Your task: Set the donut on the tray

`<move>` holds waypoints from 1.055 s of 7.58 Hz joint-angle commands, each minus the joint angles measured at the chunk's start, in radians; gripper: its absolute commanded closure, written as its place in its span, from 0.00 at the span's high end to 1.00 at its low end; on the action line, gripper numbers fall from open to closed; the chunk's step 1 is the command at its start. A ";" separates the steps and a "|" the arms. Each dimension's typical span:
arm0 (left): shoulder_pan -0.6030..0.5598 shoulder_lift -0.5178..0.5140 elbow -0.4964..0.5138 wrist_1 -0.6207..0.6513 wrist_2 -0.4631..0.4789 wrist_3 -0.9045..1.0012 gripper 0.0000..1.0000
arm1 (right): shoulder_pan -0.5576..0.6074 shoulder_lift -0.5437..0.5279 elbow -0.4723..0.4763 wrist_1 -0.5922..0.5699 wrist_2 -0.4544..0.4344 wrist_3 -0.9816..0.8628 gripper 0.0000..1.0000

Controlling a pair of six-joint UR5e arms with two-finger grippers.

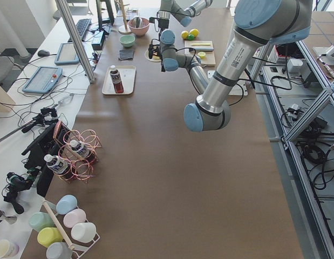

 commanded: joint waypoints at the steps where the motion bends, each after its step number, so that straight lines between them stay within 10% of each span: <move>1: -0.010 0.000 0.001 0.000 -0.005 -0.002 0.98 | -0.016 -0.001 -0.014 -0.085 -0.040 -0.071 0.00; 4: -0.037 0.036 0.001 0.026 -0.005 0.007 0.98 | 0.029 0.043 -0.077 -0.127 -0.086 -0.088 0.00; 8: -0.187 0.082 -0.005 0.117 -0.162 0.114 0.98 | 0.108 0.287 -0.498 0.065 -0.097 -0.085 0.00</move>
